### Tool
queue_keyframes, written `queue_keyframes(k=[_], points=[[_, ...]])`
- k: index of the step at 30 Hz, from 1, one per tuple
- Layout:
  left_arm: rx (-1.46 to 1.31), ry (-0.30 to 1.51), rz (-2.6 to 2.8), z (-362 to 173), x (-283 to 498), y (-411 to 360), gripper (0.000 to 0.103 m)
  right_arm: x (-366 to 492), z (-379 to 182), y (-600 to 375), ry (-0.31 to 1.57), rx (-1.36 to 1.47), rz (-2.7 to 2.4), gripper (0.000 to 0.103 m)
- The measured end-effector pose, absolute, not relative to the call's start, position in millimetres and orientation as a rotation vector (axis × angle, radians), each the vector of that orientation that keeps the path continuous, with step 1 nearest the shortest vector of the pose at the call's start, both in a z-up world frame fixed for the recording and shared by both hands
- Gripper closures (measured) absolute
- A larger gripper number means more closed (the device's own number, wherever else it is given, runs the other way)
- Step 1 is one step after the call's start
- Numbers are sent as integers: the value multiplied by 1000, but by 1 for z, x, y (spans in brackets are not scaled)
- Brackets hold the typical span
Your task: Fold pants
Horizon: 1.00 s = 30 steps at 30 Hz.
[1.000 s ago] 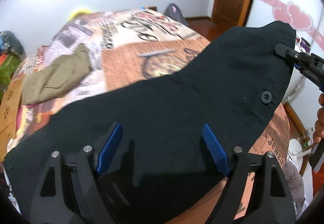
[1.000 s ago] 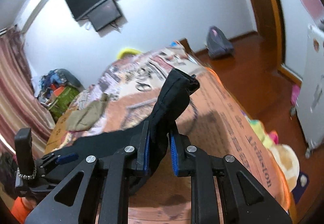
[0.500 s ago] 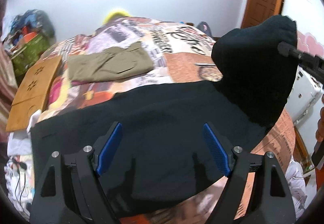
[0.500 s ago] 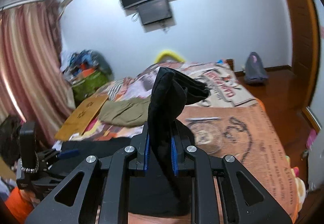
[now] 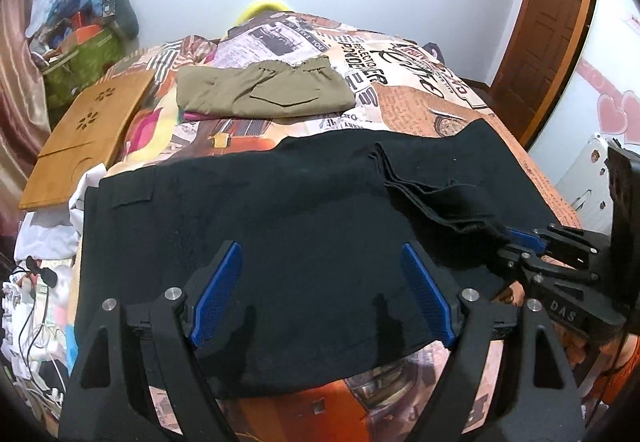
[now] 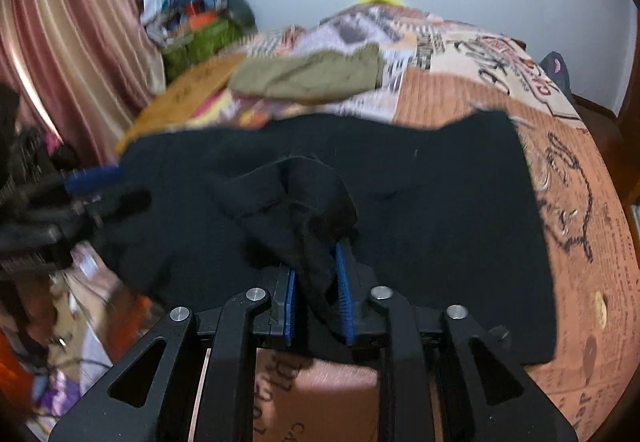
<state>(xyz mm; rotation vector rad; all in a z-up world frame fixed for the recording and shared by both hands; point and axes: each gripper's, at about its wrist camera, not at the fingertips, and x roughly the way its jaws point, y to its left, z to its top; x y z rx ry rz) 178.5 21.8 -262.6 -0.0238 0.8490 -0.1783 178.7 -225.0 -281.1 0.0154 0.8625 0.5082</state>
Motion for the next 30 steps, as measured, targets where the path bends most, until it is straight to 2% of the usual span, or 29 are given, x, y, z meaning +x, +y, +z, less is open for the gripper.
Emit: queue_keyframes(k=[1, 4, 6, 7, 16, 21, 24, 30], points=[[-23, 850, -179, -263, 179, 21, 21, 178, -279, -226, 860, 16, 512, 82], [-19, 845, -181, -260, 181, 16, 21, 178, -272, -229, 885, 65, 563, 68], [-16, 835, -182, -256, 183, 12, 21, 175, -266, -234, 895, 101, 598, 56], [-13, 828, -183, -253, 184, 10, 21, 172, -263, -234, 890, 106, 609, 55], [7, 843, -243, -251, 201, -28, 21, 171, -253, -283, 799, 52, 433, 54], [62, 887, -272, -273, 205, -58, 21, 179, -276, -309, 869, -6, 329, 54], [110, 936, -252, -293, 206, -63, 21, 177, -293, -321, 916, 59, 360, 54], [68, 940, -267, -304, 194, -51, 20, 180, -275, -321, 896, 39, 383, 54]])
